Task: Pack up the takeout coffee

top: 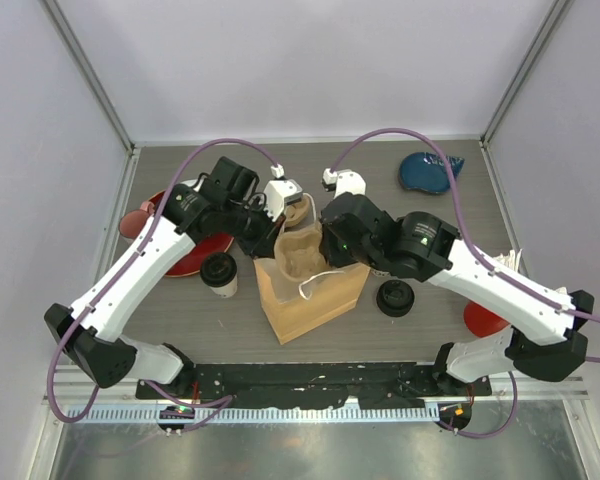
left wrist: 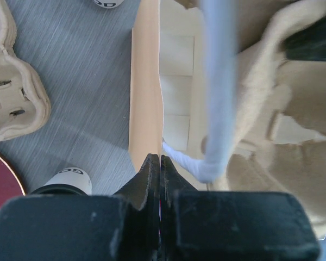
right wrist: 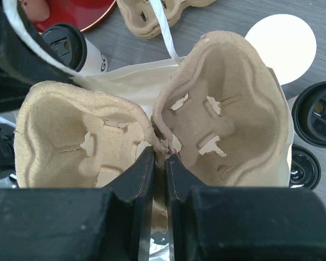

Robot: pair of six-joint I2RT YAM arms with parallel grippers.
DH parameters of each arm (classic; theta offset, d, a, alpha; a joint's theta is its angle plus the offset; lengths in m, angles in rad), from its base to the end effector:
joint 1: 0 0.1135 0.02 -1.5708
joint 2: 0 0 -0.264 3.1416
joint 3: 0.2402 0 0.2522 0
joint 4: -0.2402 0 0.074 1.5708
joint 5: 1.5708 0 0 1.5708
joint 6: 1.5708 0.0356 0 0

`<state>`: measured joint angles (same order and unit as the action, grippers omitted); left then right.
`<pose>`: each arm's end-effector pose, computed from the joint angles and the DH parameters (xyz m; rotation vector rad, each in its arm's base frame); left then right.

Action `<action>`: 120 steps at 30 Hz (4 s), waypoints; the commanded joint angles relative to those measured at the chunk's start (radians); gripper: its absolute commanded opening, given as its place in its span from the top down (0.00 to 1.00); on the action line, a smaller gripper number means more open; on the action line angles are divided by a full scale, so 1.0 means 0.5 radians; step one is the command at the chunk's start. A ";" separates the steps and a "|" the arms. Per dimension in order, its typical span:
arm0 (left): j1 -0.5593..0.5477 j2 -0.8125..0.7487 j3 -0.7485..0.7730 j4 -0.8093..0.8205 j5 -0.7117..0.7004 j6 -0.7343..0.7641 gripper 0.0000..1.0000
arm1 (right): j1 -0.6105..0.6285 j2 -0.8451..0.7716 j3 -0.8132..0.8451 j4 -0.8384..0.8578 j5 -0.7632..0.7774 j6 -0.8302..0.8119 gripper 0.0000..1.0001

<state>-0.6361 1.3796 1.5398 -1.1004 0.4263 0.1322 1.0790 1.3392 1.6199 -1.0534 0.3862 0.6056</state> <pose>0.2043 -0.1692 0.3850 1.1176 2.2864 -0.7385 0.1321 0.2182 0.4213 -0.3554 2.2832 0.4248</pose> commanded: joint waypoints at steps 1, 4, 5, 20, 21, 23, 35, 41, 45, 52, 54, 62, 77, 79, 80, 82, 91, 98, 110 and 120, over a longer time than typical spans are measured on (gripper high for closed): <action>-0.022 -0.087 -0.006 0.081 0.000 -0.047 1.00 | -0.001 0.165 -0.034 0.122 0.102 -0.018 0.99; -0.035 -0.084 -0.018 0.102 -0.024 -0.050 1.00 | 0.011 0.254 -0.019 0.162 0.068 -0.018 0.99; -0.038 -0.090 -0.024 0.105 -0.024 -0.037 1.00 | 0.017 0.264 -0.019 0.162 0.074 -0.021 0.99; -0.041 -0.081 -0.005 0.154 -0.043 -0.120 1.00 | 0.115 0.368 -0.114 0.140 0.215 0.040 0.99; -0.041 -0.081 -0.012 0.170 -0.052 -0.132 1.00 | 0.134 0.383 -0.101 0.119 0.249 0.053 0.99; -0.041 -0.081 -0.018 0.179 -0.073 -0.151 1.00 | 0.186 0.414 -0.095 0.058 0.319 0.080 0.99; -0.038 -0.078 0.034 0.213 -0.386 -0.172 1.00 | 0.293 0.316 -0.267 -0.087 0.093 0.274 0.99; -0.013 -0.102 0.047 0.234 -0.374 -0.255 1.00 | 0.391 0.322 -0.252 -0.216 0.105 0.206 0.99; 0.057 -0.096 -0.002 0.283 -0.359 -0.240 1.00 | 0.391 0.209 -0.396 -0.056 0.083 0.154 0.99; 0.021 -0.090 -0.039 0.360 -0.153 -0.439 1.00 | 0.382 0.383 -0.228 -0.099 0.221 0.151 0.99; -0.010 -0.084 -0.024 0.363 -0.113 -0.497 1.00 | 0.379 0.475 -0.209 -0.053 0.176 0.108 0.99; -0.013 -0.108 -0.018 0.317 -0.101 -0.586 1.00 | 0.180 0.411 -0.521 0.238 0.004 0.087 0.99; 0.045 -0.026 -0.088 0.492 -0.453 -0.525 1.00 | 0.247 0.233 -0.755 0.266 -0.159 -0.067 0.99; 0.066 -0.004 -0.088 0.532 -0.493 -0.525 1.00 | 0.293 0.239 -0.736 0.223 -0.144 -0.137 0.99; 0.067 -0.001 -0.085 0.538 -0.509 -0.519 1.00 | 0.324 0.236 -0.730 0.208 -0.128 -0.150 0.99; 0.070 0.020 -0.085 0.544 -0.530 -0.507 1.00 | 0.339 0.218 -0.718 0.211 -0.098 -0.192 0.99; 0.070 0.091 -0.101 0.449 -0.386 -0.531 1.00 | 0.352 0.138 -0.607 0.266 -0.078 -0.309 0.99; 0.070 -0.016 0.013 0.403 -0.279 -0.550 1.00 | 0.235 0.129 -0.822 0.284 -0.345 -0.190 0.99; 0.067 -0.072 -0.036 0.400 -0.117 -0.593 1.00 | 0.075 0.230 -0.881 0.303 -0.484 -0.064 0.99; 0.027 -0.069 -0.052 0.406 -0.089 -0.580 1.00 | 0.075 0.368 -0.807 0.309 -0.499 -0.051 0.99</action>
<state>-0.6216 1.3952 1.4918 -0.9470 0.3447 -0.1509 1.1172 1.5215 1.1973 -0.8577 0.1696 0.5556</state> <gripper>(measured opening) 0.009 0.166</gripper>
